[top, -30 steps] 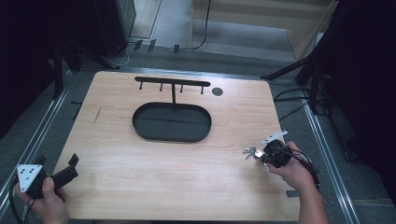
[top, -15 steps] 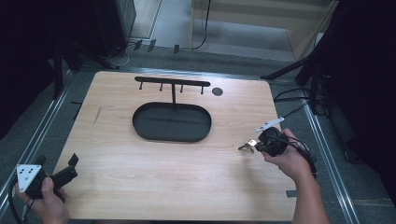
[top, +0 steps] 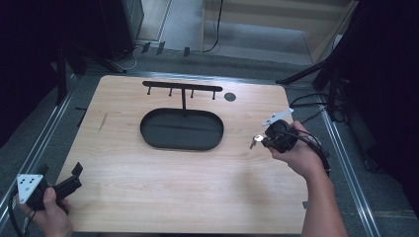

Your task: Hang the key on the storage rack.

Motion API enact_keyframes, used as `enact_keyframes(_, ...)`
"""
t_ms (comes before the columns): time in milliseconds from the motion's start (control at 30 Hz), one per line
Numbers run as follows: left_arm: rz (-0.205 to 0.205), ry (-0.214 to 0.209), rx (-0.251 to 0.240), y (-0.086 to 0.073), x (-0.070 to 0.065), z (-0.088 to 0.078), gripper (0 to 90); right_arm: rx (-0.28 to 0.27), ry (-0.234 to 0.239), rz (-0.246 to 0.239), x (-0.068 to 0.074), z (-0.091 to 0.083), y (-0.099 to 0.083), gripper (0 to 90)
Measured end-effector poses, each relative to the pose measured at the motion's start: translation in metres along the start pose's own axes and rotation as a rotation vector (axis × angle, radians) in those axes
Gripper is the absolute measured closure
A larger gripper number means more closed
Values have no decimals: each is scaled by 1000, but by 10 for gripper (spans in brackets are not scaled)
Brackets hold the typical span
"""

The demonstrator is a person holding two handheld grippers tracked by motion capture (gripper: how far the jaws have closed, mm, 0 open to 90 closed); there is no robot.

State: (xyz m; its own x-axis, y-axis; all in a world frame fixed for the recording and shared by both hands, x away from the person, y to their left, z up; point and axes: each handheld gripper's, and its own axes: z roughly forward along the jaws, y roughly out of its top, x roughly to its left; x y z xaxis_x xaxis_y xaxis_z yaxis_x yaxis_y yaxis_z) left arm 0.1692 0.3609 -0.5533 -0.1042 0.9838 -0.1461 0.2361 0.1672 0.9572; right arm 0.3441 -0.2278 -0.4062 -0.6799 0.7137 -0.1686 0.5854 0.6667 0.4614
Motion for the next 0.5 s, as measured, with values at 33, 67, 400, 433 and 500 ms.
enact_keyframes(33, -2, 1, 0, 0, 0, 0, 0, -17, 5, -3, 3, -4, 11, 857)
enact_keyframes(67, -4, 2, -1, 0, 0, 0, 0, -21, 4, -6, 5, -5, 15, 857)
enact_keyframes(400, 1, 8, -1, 0, -1, 0, 0, -23, 42, -26, 28, -8, 63, 857)
enact_keyframes(433, 1, 7, -1, 0, 0, 0, 0, -26, 50, -32, 32, -7, 71, 857)
enact_keyframes(500, 0, 6, 0, 0, 0, 0, 0, -15, 50, -35, 36, -7, 79, 857)
